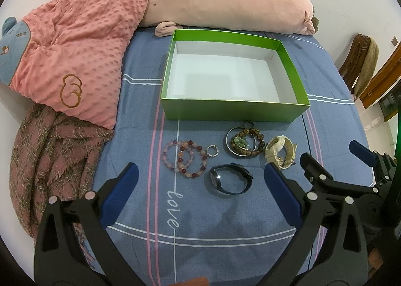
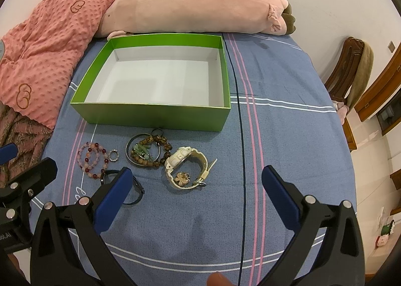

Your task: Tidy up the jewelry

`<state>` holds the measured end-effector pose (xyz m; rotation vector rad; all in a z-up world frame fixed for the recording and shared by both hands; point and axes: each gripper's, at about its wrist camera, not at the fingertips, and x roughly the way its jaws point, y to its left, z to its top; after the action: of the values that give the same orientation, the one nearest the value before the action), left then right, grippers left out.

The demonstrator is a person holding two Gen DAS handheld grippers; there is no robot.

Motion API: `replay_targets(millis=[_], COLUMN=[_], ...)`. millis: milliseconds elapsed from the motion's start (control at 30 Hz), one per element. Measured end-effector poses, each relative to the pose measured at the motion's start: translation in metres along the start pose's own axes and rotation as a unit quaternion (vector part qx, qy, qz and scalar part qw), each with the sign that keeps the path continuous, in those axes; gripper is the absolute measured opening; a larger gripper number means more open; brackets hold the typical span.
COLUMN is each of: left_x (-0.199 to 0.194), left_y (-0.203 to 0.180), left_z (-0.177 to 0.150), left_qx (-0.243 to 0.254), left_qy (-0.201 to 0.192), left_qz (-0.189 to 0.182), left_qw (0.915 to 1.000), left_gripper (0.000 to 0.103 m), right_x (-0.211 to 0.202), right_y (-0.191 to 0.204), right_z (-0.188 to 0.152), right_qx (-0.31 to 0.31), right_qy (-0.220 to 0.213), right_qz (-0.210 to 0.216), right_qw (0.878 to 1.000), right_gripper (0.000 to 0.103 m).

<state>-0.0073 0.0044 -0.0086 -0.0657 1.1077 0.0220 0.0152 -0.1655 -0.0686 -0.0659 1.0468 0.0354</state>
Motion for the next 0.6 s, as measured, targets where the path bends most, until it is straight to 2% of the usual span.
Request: replay_targets(millis=[600], left_x=[0.0036], left_y=[0.0041], left_z=[-0.0027], left_qx=[-0.002], left_qy=[0.004], left_qz=[-0.002], left_qw=[1.0000], left_gripper=[0.101], right_x=[0.0024], right_y=[0.0035], right_z=[-0.0007], right_qx=[-0.005], right_qy=[0.004], right_qz=[-0.004], right_qw=[1.000], right_gripper=[0.102])
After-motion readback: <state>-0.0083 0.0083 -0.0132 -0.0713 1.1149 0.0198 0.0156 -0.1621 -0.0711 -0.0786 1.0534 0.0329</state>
